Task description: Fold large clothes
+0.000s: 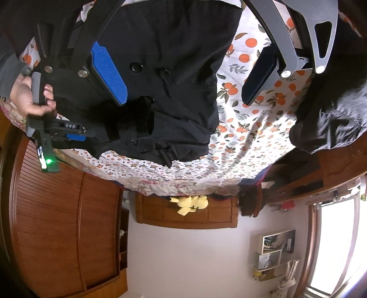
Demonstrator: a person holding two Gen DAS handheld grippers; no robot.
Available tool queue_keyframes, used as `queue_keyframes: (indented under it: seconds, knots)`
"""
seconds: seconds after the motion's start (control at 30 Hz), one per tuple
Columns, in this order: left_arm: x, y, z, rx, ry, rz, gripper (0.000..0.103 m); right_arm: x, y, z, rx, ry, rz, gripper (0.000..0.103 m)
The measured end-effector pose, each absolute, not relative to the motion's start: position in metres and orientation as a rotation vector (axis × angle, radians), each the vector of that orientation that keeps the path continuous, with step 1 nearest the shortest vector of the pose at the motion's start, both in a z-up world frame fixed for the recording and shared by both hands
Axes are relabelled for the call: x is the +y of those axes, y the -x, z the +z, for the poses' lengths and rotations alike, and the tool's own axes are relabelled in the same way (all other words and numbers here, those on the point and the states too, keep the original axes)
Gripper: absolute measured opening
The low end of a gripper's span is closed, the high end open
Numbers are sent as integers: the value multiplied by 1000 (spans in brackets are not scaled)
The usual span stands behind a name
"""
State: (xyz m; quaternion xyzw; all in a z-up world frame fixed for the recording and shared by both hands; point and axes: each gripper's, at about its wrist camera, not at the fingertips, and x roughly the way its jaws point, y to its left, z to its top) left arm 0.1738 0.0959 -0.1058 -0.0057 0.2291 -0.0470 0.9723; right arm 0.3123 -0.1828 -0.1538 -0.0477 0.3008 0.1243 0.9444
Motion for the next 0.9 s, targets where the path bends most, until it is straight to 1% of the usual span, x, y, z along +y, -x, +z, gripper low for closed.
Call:
queue_keyframes:
  seconds: [0.1, 0.13, 0.3, 0.6, 0.63, 0.67, 0.7, 0.73, 0.77, 0.8, 0.83, 0.9]
  knots:
    - [92, -176, -107, 463, 9, -102, 100, -175, -303, -143, 573, 123, 285, 54]
    - [91, -176, -107, 464, 7, -103, 100, -170, -299, -140, 563, 130, 301, 55]
    - [88, -180, -110, 469, -1, -107, 100, -135, -292, -134, 574, 131, 422, 55]
    - [88, -180, -111, 471, -1, -107, 100, -85, -300, -155, 655, 163, 510, 55]
    - [88, -180, -112, 471, 0, -107, 100, -81, -304, -158, 666, 161, 508, 53]
    - [88, -180, -111, 470, 0, -109, 100, -80, -307, -159, 673, 161, 509, 44]
    - [88, -180, -112, 471, 0, -109, 100, -78, -310, -161, 686, 163, 512, 33]
    - [88, -180, -112, 471, 0, -109, 100, -77, -313, -163, 695, 167, 510, 28]
    - [88, -180, -111, 470, -1, -109, 100, -77, -315, -164, 702, 170, 508, 19]
    - [88, -180, -111, 470, -1, -108, 100, -77, -317, -165, 709, 171, 518, 11]
    - [88, -180, -111, 468, -1, -108, 100, -76, -317, -166, 713, 171, 524, 10]
    - [89, -179, -111, 468, 2, -109, 100, -78, -314, -166, 710, 174, 537, 4]
